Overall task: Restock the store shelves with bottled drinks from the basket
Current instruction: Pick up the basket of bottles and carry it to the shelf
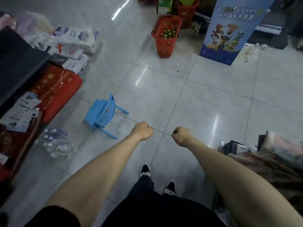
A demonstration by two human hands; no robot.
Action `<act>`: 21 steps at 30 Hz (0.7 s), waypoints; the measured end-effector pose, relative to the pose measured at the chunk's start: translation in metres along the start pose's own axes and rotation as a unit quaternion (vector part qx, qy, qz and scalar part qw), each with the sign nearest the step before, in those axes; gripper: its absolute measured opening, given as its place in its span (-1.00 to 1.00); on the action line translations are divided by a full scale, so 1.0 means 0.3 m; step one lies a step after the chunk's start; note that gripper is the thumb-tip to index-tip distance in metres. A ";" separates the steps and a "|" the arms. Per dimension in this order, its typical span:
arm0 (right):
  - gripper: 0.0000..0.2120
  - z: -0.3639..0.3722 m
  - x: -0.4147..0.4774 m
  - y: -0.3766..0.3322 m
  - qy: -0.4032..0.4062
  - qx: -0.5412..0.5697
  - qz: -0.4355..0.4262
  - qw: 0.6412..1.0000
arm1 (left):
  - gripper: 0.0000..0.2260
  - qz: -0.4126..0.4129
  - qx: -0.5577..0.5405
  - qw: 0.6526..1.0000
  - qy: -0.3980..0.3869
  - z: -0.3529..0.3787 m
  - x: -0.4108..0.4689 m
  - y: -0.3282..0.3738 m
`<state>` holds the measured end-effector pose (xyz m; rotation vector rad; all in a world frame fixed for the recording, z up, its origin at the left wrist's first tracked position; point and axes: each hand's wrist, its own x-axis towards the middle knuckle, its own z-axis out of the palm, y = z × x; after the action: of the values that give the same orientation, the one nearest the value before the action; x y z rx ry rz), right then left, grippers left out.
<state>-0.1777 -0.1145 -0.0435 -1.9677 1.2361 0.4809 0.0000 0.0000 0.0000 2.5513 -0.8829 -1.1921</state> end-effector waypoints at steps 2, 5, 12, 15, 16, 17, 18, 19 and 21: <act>-0.71 -0.024 0.023 -0.026 -0.009 -0.023 -0.005 1.000 | -0.83 -0.002 -0.001 1.000 -0.010 -0.018 0.029 0.009; -0.72 -0.066 0.079 -0.093 -0.026 -0.049 -0.004 0.998 | -0.74 -0.019 0.005 0.999 -0.043 -0.048 0.107 0.006; -0.69 -0.161 0.372 -0.373 -0.031 -0.108 -0.030 0.993 | -0.78 -0.009 0.017 0.998 -0.058 -0.210 0.448 -0.054; -0.70 -0.218 0.484 -0.510 -0.051 -0.119 -0.039 0.991 | -0.67 -0.015 0.027 0.996 -0.080 -0.308 0.558 -0.084; -0.70 -0.241 0.524 -0.549 -0.060 -0.125 -0.038 0.990 | -0.65 -0.017 0.031 0.995 -0.090 -0.343 0.593 -0.095; -0.70 -0.265 0.567 -0.582 -0.063 -0.132 -0.036 0.989 | -0.64 -0.014 0.038 0.994 -0.099 -0.382 0.632 -0.104; -0.70 -0.290 0.610 -0.609 -0.062 -0.136 -0.031 0.988 | -0.63 -0.010 0.044 0.993 -0.105 -0.422 0.673 -0.112; -0.71 -0.318 0.653 -0.634 -0.058 -0.139 -0.026 0.988 | -0.64 -0.012 0.047 0.993 -0.107 -0.464 0.717 -0.116; -0.71 -0.373 0.732 -0.682 -0.058 -0.144 -0.016 0.988 | -0.65 -0.025 0.051 0.993 -0.106 -0.546 0.802 -0.117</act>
<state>0.0964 -0.2799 -0.0330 -2.1607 1.1092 0.7833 0.2581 -0.1259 -0.0593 2.5751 -0.9517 -1.4934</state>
